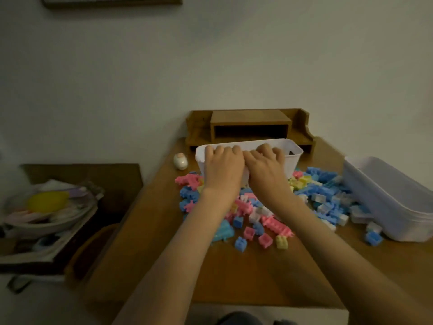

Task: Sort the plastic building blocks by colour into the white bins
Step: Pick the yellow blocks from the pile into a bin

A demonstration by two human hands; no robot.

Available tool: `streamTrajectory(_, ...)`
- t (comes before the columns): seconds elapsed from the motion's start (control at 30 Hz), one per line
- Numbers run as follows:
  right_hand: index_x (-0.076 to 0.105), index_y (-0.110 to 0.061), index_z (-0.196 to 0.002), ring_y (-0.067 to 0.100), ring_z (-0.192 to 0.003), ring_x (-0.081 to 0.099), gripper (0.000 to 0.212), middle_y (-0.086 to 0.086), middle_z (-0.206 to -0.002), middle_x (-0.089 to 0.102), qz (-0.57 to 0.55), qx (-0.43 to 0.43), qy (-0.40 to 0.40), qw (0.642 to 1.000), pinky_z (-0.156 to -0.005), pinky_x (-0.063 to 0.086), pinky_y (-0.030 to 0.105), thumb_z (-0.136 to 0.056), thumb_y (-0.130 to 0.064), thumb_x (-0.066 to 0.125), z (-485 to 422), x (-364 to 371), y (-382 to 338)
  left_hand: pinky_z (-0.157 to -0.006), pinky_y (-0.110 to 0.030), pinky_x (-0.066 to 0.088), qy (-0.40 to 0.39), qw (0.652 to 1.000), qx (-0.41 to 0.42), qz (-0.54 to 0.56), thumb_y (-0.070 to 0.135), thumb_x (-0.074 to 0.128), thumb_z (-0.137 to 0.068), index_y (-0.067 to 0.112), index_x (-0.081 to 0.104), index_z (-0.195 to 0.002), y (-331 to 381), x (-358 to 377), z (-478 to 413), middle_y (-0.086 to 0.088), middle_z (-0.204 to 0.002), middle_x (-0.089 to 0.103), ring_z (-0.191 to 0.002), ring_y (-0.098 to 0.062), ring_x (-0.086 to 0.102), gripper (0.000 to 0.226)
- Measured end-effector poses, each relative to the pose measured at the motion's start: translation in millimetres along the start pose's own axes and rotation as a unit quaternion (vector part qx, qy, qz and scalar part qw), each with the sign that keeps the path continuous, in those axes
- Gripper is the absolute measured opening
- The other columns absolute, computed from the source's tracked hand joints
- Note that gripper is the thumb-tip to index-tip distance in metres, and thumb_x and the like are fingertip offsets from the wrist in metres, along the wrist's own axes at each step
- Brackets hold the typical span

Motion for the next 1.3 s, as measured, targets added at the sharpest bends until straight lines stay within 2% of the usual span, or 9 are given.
streamTrajectory(0.17,0.055,-0.016,-0.121,0.025,-0.113,0.039,0.042,0.005,-0.119,0.057,-0.093,-0.009,-0.073,0.993,-0.091,0.026,0.037,-0.08,-0.011,0.063,-8.8,2.5,-52.5,-0.09,-0.031,0.043,-0.026,0.997,-0.063,-0.041,0.017,0.048,-0.097,0.01,0.053,-0.121,-47.7,-7.2,31.2,-0.009,-0.121,0.054,-0.112,-0.023,0.05,0.025)
streamTrajectory(0.27,0.044,-0.011,-0.132,0.031,-0.112,0.049,0.056,0.009,-0.126,0.052,-0.17,-0.071,-0.125,0.975,-0.086,0.039,0.039,-0.081,-0.017,0.065,-3.8,2.7,-77.4,-0.088,-0.03,0.045,-0.065,0.985,-0.139,-0.072,0.013,0.047,-0.097,0.009,0.051,-0.123,-76.8,-5.1,51.7,-0.01,-0.124,0.051,-0.115,-0.024,0.048,0.026)
streamTrajectory(0.4,0.029,-0.021,-0.141,0.023,-0.128,0.034,0.055,0.001,-0.141,0.039,-0.144,-0.08,-0.295,0.941,-0.105,0.026,0.037,-0.091,-0.013,0.051,14.1,25.3,-85.4,-0.087,-0.029,0.045,-0.107,0.964,-0.215,-0.111,0.011,0.046,-0.097,0.007,0.049,-0.125,-106.9,1.6,72.3,-0.012,-0.126,0.05,-0.115,-0.024,0.047,0.029)
streamTrajectory(0.53,0.023,-0.021,-0.143,0.027,-0.133,0.03,0.058,0.005,-0.143,0.039,-0.104,0.005,-0.367,0.925,-0.11,0.02,0.044,-0.092,-0.011,0.048,24.4,46.5,-74.4,-0.086,-0.029,0.046,-0.162,0.951,-0.246,-0.093,0.011,0.049,-0.096,0.009,0.05,-0.126,-121.8,13.7,82.8,-0.011,-0.124,0.053,-0.114,-0.024,0.05,0.03)
streamTrajectory(0.73,0.043,-0.015,-0.132,0.027,-0.121,0.042,0.037,0.008,-0.133,0.047,-0.118,0.038,-0.42,0.899,-0.101,0.038,0.04,-0.095,-0.009,0.044,25.7,51.7,-59.7,-0.089,-0.031,0.046,-0.227,0.945,-0.234,-0.003,0.014,0.051,-0.096,0.011,0.049,-0.127,-114.1,30.3,87.6,-0.01,-0.122,0.056,-0.11,-0.024,0.056,0.031)
streamTrajectory(0.9,0.054,-0.019,-0.117,0.017,-0.097,0.054,0.026,0.004,-0.119,0.055,-0.175,0.073,-0.43,0.883,-0.081,0.049,0.028,-0.094,-0.011,0.048,24.9,56.2,-46.5,-0.077,-0.029,0.048,-0.224,0.939,-0.228,0.128,0.024,0.051,-0.097,0.011,0.051,-0.123,-103.8,33.1,76.9,-0.008,-0.109,0.061,-0.095,-0.021,0.06,0.029)
streamTrajectory(1.03,0.053,-0.018,-0.116,0.012,-0.078,0.056,0.025,-0.002,-0.096,0.058,-0.243,0.128,-0.393,0.877,-0.064,0.049,0.022,-0.094,-0.009,0.048,20.3,46.6,-41.1,-0.075,-0.031,0.047,-0.165,0.961,-0.178,0.133,0.025,0.052,-0.096,0.013,0.047,-0.126,-98.7,31.0,68.7,-0.009,-0.115,0.058,-0.099,-0.022,0.058,0.032)
streamTrajectory(1.17,0.048,-0.016,-0.121,0.024,-0.077,0.06,0.027,0.011,-0.09,0.062,-0.335,0.17,-0.307,0.874,-0.07,0.053,0.033,-0.094,-0.012,0.049,8.5,30.1,-42.8,-0.095,-0.038,0.04,-0.166,0.978,-0.071,0.106,0.006,0.052,-0.092,0.025,0.045,-0.138,-89.1,35.0,51.4,-0.008,-0.133,0.047,-0.121,-0.027,0.044,0.05)
streamTrajectory(1.3,0.047,-0.018,-0.12,0.014,-0.075,0.053,0.024,-0.002,-0.092,0.053,-0.439,0.282,-0.289,0.802,-0.066,0.05,0.026,-0.096,-0.014,0.046,4.4,27.6,-42.0,-0.112,-0.051,0.013,-0.269,0.963,0.029,-0.003,-0.001,0.046,-0.09,0.036,0.042,-0.138,-76.5,50.3,31.2,-0.006,-0.139,0.043,-0.135,-0.029,0.026,0.061)
Point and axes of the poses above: each hand's wrist, its own z-axis away from the middle knuckle, its own x-axis out of the palm, y = z × x, the point moved 2 cm from there along -z, towards the middle knuckle
